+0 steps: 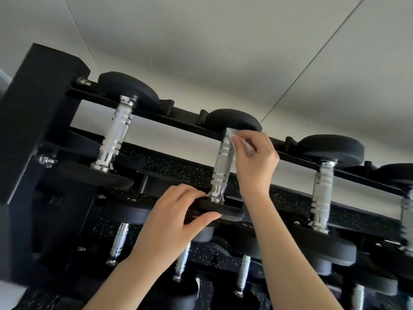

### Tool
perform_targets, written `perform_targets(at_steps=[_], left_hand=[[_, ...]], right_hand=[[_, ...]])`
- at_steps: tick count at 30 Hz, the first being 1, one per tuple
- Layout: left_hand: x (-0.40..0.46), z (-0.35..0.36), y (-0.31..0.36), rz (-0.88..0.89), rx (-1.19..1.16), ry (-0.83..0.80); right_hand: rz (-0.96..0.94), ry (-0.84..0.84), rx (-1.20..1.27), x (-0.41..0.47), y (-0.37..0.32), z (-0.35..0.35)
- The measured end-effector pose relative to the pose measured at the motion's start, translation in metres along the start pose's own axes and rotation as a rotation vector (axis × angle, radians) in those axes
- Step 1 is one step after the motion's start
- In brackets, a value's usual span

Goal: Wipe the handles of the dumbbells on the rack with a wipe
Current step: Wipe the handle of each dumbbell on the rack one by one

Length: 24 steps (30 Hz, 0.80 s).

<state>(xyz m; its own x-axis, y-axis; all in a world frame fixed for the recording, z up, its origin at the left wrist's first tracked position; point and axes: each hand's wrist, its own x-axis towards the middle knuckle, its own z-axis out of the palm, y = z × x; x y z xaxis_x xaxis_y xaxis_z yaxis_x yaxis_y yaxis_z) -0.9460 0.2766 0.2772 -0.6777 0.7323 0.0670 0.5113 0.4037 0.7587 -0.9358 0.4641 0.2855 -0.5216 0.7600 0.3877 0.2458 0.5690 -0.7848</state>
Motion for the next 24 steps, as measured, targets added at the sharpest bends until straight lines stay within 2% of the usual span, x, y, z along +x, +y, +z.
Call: perform_targets(at_steps=[5,8,12,17,24], left_hand=[[-0.005,0.005,0.003,-0.073,-0.067,0.043],[-0.007,0.006,0.003,-0.105,-0.1,0.052],[-0.007,0.004,0.003,-0.098,-0.121,0.052],[-0.008,0.001,0.002,-0.099,-0.126,0.107],[-0.005,0.0,0.0,-0.1,-0.121,0.096]], right_hand=[[0.147,0.075,0.099,-0.001,-0.003,0.011],[0.24,0.054,0.124,0.0,-0.007,0.012],[0.271,-0.093,0.077,0.002,-0.007,0.002],[0.202,-0.308,0.005,-0.02,-0.009,-0.016],[0.1,-0.546,-0.06,-0.041,-0.015,-0.029]])
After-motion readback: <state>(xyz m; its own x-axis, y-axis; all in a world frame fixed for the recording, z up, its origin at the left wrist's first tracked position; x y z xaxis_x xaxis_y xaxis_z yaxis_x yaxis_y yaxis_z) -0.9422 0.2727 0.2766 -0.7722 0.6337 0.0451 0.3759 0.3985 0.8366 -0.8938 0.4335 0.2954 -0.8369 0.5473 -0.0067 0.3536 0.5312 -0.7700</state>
